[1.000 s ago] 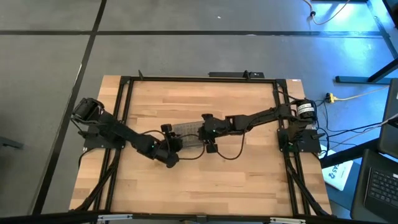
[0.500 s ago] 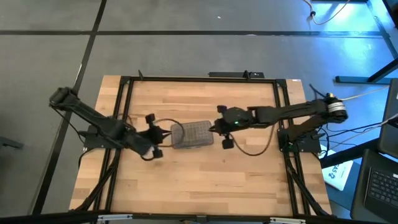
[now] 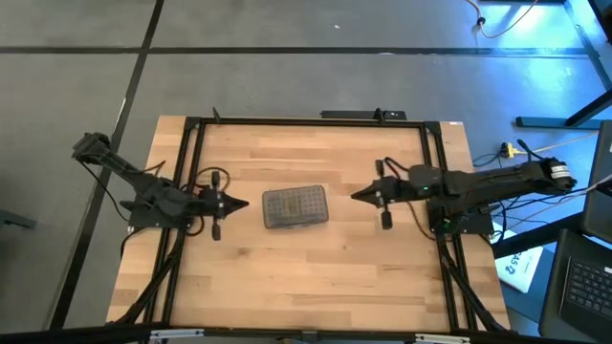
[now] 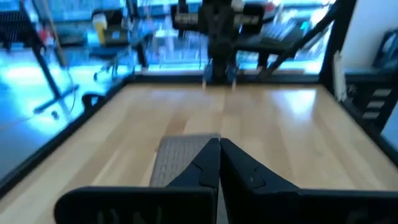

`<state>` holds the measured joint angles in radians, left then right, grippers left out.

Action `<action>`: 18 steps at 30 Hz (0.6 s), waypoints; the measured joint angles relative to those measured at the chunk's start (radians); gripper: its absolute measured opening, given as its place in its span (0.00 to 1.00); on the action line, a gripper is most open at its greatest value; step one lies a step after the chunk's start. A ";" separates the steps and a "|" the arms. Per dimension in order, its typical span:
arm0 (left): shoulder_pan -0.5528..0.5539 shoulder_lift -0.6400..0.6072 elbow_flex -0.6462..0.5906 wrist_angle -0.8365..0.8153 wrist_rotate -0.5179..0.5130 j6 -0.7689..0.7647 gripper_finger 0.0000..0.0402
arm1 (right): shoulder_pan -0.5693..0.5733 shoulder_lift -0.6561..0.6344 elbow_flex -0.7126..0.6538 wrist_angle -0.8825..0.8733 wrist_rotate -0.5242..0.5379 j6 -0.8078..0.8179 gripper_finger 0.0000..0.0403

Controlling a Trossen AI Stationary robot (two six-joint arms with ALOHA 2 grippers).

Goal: Pack school essentials
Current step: Return to Home Position

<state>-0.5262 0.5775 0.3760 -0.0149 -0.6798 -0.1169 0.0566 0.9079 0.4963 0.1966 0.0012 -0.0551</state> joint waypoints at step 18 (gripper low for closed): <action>0.000 -0.446 -0.222 0.109 0.020 0.180 0.00 | -0.023 -0.456 -0.276 0.099 -0.003 0.025 0.01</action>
<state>-0.5259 0.1315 0.1535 0.0939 -0.6598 0.0628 0.0337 0.4523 0.2199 0.2959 -0.0021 -0.0297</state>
